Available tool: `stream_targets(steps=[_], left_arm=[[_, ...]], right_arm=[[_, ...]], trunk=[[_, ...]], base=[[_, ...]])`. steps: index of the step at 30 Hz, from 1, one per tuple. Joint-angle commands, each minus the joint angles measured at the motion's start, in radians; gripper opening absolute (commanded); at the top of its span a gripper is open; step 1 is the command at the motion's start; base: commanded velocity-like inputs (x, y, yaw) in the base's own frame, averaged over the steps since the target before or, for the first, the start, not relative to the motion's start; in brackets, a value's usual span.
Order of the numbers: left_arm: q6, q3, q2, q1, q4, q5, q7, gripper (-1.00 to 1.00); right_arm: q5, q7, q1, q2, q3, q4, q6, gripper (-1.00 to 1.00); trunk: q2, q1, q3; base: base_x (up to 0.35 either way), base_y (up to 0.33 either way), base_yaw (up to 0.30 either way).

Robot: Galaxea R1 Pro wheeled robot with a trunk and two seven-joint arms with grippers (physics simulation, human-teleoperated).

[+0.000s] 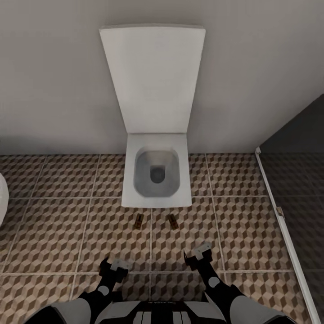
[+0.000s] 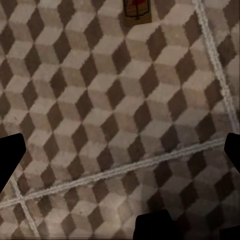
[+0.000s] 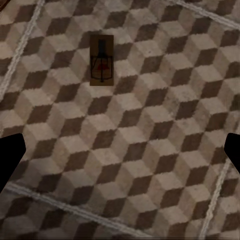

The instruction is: Take the four mousetraps from the cabinet in the bathroom and place them on the bathroom floor. Make sure all four end up on the same floor surface, and ensure that at least two of them are either under or directly next to the same bathroom sink.

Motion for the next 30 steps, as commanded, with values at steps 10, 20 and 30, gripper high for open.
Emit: stream_targets(steps=[10, 20, 30], left_arm=[[-0.006, -0.008, 0.007, 0.013, 0.005, 0.009, 0.001, 1.00], [-0.006, -0.008, 0.008, 0.015, 0.003, 0.010, 0.001, 1.00], [-0.006, -0.008, 0.007, 0.016, 0.002, 0.011, 0.001, 1.00]], right_arm=[[0.011, -0.010, 0.000, 0.000, 0.002, 0.025, -0.015, 1.00], [0.011, -0.010, 0.000, 0.000, 0.001, 0.033, -0.015, 1.00], [0.011, -0.010, 0.000, 0.000, 0.002, 0.033, -0.015, 1.00]], trunk=[[0.070, -0.038, 0.031], [0.140, -0.077, 0.062], [0.210, -0.115, 0.094]], base=[[0.000, 0.000, 0.000], [0.000, 0.000, 0.000], [0.000, 0.000, 0.000]])
